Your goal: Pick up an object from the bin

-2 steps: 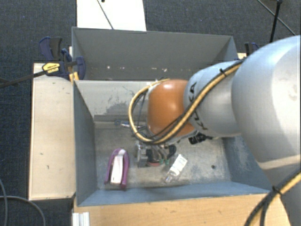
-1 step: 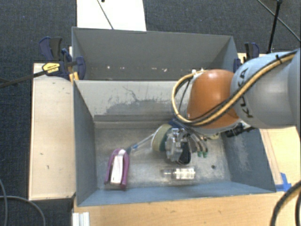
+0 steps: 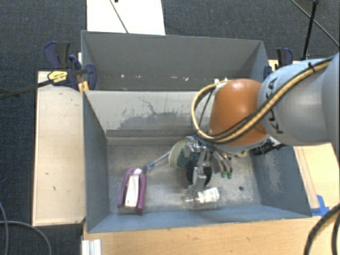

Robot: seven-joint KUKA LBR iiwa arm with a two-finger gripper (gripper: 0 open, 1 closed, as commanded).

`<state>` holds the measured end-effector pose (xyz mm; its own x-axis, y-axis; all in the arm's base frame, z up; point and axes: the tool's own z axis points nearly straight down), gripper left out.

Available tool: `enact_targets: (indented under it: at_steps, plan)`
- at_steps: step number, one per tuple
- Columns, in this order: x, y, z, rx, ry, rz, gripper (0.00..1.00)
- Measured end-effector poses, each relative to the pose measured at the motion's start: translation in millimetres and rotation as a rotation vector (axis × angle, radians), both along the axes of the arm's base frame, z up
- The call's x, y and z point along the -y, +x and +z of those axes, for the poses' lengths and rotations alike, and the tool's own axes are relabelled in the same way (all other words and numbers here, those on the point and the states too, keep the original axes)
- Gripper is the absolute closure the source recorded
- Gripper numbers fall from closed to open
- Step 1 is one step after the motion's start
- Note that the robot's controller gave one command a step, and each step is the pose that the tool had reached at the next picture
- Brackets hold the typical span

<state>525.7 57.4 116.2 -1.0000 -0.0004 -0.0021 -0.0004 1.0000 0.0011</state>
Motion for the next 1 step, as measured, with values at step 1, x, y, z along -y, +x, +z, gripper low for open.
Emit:
enact_targets:
  at_steps: [1]
  plan:
    - [-39.5,63.1,-40.6,0.025,0.006,-0.117,0.0]
